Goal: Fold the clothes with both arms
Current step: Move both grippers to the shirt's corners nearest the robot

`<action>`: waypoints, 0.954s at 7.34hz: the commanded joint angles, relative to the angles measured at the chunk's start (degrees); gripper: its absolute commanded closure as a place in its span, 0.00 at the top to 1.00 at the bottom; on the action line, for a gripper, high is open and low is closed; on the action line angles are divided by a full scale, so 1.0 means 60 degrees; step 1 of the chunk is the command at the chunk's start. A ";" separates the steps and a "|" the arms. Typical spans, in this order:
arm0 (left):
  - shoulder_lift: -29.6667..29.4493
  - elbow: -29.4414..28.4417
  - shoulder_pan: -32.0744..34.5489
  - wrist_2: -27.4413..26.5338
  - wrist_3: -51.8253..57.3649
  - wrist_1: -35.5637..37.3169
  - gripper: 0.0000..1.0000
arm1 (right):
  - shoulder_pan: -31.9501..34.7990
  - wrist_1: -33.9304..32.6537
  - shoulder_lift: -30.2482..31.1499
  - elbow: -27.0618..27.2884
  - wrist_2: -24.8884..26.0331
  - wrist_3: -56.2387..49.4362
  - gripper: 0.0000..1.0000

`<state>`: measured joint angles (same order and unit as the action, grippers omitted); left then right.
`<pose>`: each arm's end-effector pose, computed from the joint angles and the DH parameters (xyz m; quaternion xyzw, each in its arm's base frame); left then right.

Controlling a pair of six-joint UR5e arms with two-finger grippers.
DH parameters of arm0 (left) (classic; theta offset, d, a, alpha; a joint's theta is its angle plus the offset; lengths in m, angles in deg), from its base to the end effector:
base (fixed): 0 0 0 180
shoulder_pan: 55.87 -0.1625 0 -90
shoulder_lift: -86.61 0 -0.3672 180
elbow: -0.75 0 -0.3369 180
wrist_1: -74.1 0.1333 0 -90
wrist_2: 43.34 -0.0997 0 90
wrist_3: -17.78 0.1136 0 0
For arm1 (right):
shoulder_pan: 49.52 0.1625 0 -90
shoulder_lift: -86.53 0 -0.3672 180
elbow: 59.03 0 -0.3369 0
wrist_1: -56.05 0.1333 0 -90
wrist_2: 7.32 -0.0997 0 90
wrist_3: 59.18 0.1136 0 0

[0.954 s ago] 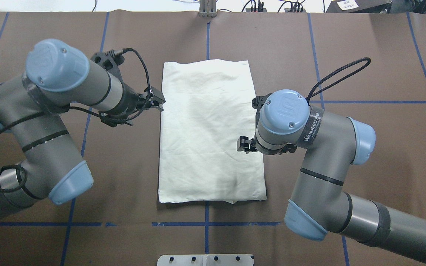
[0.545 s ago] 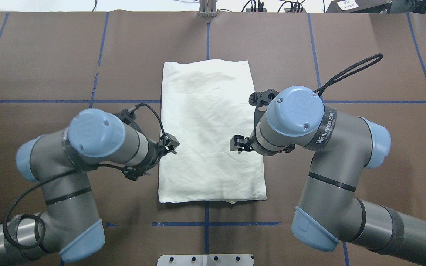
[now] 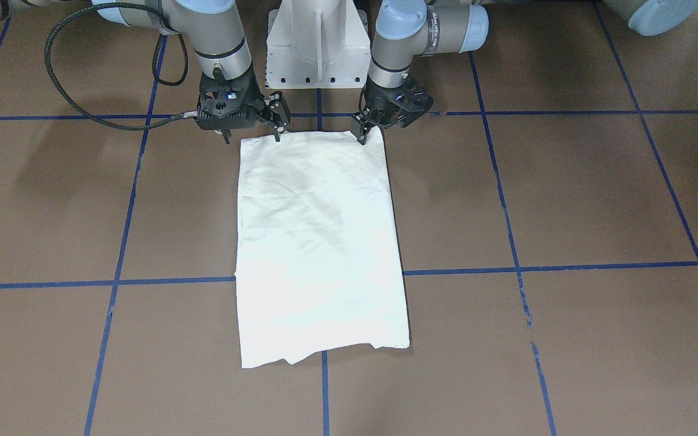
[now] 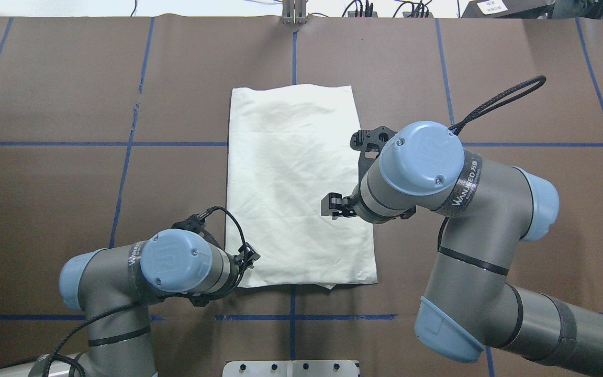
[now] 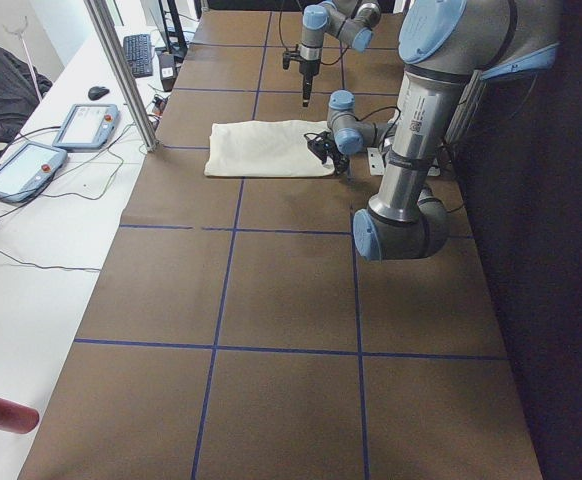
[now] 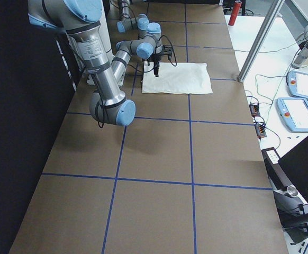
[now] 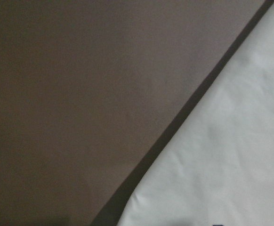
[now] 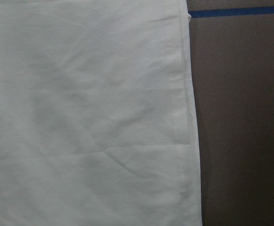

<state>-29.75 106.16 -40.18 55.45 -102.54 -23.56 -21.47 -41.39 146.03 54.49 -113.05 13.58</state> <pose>0.5120 -0.2643 0.2644 -0.1221 0.4046 -0.3245 0.8462 -0.4215 -0.3407 0.2090 0.0348 -0.4099 0.0318 0.9109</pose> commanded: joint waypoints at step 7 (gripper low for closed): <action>0.0086 0.0403 0.0050 -0.0133 0.0261 0.0177 0.00 | -0.0001 -0.0004 -0.0044 0.0007 -0.0045 0.0031 1.00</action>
<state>-29.33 107.33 -39.93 54.74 -101.90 -22.59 -21.48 -41.42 145.83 54.53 -113.31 13.63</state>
